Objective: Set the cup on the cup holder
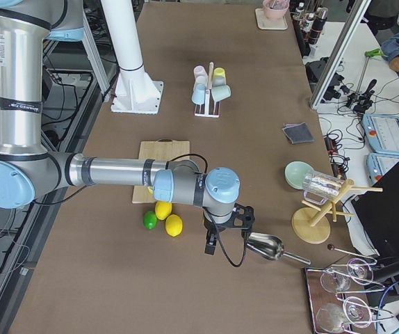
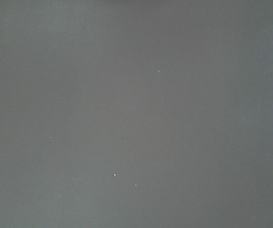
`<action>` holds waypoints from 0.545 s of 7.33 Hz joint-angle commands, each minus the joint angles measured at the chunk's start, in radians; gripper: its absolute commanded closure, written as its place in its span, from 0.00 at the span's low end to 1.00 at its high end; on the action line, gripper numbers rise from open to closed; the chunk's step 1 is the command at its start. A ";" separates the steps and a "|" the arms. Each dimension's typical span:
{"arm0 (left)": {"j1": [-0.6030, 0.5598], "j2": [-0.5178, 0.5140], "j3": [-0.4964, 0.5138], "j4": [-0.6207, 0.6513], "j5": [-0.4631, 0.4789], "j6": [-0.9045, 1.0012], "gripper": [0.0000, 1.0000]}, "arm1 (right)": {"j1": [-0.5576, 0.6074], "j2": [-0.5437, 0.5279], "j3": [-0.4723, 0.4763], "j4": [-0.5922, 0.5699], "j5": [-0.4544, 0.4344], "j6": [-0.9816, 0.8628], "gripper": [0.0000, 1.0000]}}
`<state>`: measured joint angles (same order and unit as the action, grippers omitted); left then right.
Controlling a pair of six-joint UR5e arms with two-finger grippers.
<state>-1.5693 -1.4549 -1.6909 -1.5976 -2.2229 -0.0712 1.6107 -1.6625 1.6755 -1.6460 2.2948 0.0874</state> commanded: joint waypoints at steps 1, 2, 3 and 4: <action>0.000 0.002 0.008 -0.004 0.000 -0.001 0.02 | 0.000 0.000 0.001 0.000 0.000 0.000 0.00; 0.000 -0.004 0.010 -0.004 -0.001 -0.009 0.02 | 0.000 0.000 0.001 0.000 0.002 0.000 0.00; 0.000 -0.005 0.011 -0.004 -0.001 -0.018 0.02 | 0.000 -0.002 0.001 0.000 0.002 0.000 0.00; 0.000 -0.002 0.022 -0.007 -0.004 -0.015 0.02 | 0.000 0.000 0.001 0.000 0.002 0.000 0.00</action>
<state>-1.5693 -1.4583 -1.6781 -1.6022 -2.2248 -0.0843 1.6107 -1.6635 1.6766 -1.6460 2.2962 0.0874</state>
